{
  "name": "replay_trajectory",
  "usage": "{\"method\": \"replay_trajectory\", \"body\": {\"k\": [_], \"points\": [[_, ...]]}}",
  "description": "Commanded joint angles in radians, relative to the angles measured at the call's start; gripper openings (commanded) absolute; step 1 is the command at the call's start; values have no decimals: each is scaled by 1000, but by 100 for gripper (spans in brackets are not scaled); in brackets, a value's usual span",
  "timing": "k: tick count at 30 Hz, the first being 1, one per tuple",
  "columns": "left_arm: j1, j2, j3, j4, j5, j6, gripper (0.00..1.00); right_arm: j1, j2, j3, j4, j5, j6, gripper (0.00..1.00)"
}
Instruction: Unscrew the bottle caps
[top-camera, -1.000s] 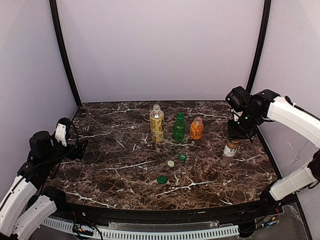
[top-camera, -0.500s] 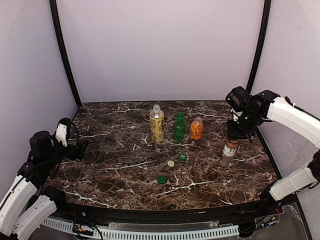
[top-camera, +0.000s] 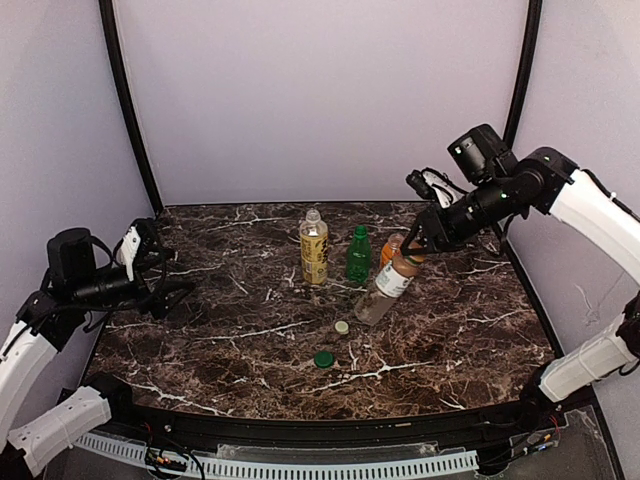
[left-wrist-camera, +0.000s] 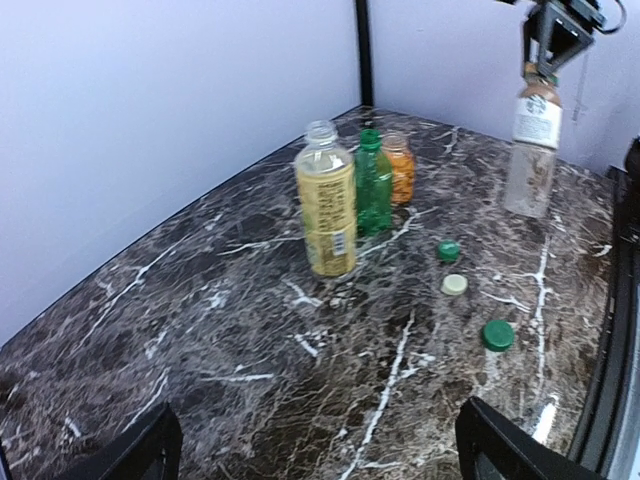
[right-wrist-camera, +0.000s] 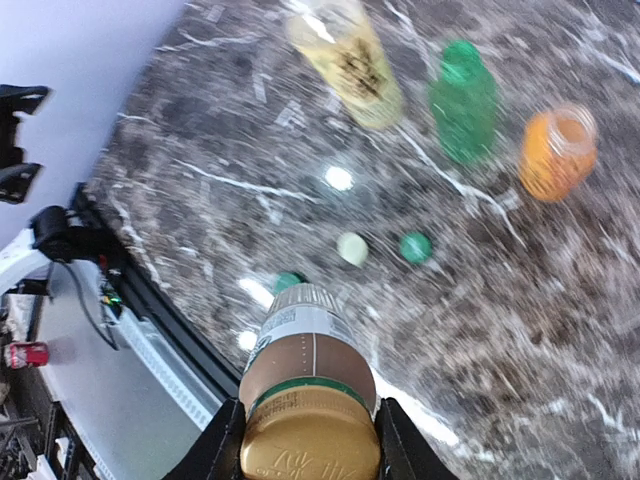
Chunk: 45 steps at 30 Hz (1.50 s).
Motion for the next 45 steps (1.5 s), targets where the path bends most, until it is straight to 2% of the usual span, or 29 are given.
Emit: {"method": "replay_trajectory", "body": {"k": [1,5,9,13,21,27,29,34,35,37,40,42,45], "points": [[-111,141,135,-196,122,124,96,79,56,98,301,-221,1,0],[-231,285,328,-334,74,220,98,157,208,216,487,-252,27,0],[-291,414,481,-410,35,259,99,213,369,378,583,-293,47,0],[-331,465,532,-416,7,290,99,241,476,494,606,-335,56,0],[-353,507,534,-364,-65,234,98,286,533,526,675,-405,85,0],[-353,520,558,-341,-84,208,78,294,523,509,681,-406,82,0],[-353,520,561,-343,-65,206,68,294,517,503,683,-402,81,0],[-353,517,569,-345,-28,197,50,294,514,494,681,-375,83,0],[-353,515,568,-342,-35,198,48,294,513,490,683,-362,86,5],[-353,511,568,-334,-68,206,43,293,508,481,684,-341,94,44],[-353,505,568,-318,-151,255,39,293,491,467,701,-304,116,75],[-353,497,567,-285,-244,325,36,293,470,441,732,-277,142,86],[-363,473,547,-213,-427,457,34,288,453,401,776,-258,201,87]]}}
